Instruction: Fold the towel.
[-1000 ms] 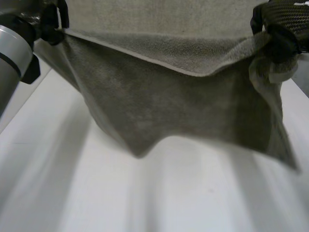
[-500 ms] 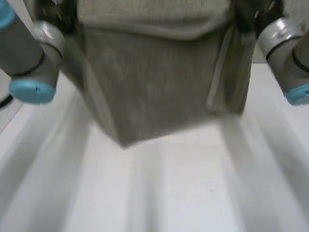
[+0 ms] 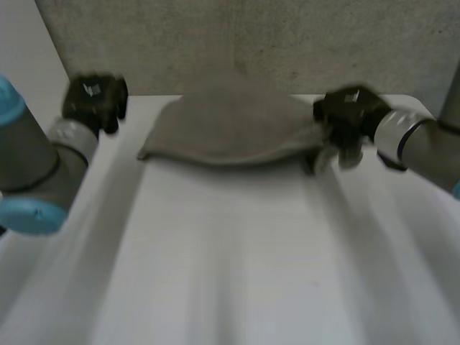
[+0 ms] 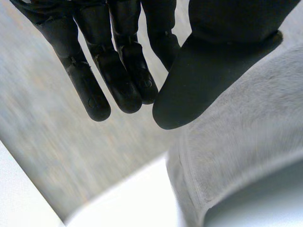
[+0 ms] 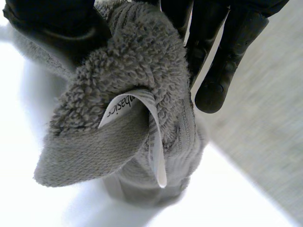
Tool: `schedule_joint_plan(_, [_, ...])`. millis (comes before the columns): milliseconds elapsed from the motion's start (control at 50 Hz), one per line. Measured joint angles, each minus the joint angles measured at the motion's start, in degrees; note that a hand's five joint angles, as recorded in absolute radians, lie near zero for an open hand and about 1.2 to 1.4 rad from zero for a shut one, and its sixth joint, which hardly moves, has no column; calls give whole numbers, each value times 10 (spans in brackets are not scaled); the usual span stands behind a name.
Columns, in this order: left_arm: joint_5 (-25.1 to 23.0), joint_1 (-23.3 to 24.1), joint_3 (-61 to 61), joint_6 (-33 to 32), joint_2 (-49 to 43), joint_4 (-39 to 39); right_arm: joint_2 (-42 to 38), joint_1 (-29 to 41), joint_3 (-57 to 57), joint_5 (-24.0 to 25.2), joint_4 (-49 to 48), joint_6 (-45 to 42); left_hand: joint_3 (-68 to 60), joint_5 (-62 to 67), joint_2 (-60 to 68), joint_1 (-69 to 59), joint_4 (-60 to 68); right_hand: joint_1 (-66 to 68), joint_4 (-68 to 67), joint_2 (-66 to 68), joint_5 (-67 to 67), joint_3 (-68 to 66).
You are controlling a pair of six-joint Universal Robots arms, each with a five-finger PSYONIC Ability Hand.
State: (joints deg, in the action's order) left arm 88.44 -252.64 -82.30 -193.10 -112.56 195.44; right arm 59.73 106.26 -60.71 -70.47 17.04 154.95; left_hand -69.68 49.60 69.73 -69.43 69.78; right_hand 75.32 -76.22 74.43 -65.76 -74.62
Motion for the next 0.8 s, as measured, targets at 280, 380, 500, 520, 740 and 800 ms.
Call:
schedule_joint_plan(280, [3, 27, -81, -2, -22, 1, -80, 1, -61, -66, 24, -90, 0, 0, 0, 0, 0, -457, 462, -447, 473, 447])
schedule_joint_plan(380, [4, 29, -80, -2, -15, 1, -26, -1, -135, -73, -40, -88, 0, 0, 0, 0, 0, -492, 504, -484, 517, 486])
schedule_joint_plan(500, [3, 36, -77, -1, -11, 6, 49, 0, -241, -75, -130, -86, 12, -7, -12, 10, -13, -492, 504, -484, 517, 486])
schedule_joint_plan(520, [2, 37, -76, -1, -12, 8, 63, 0, -260, -75, -144, -86, 36, -35, -37, 36, -37, -492, 504, -484, 517, 486])
schedule_joint_plan(740, [0, 44, -48, -2, -40, 33, 119, 5, -362, -76, -186, -76, 427, -424, -428, 423, -428, -492, 504, -484, 517, 486])
schedule_joint_plan(800, [-1, 45, -31, -1, -55, 35, 108, 5, -366, -75, -187, -59, 491, -462, -492, 487, -489, -492, 504, -484, 516, 486])
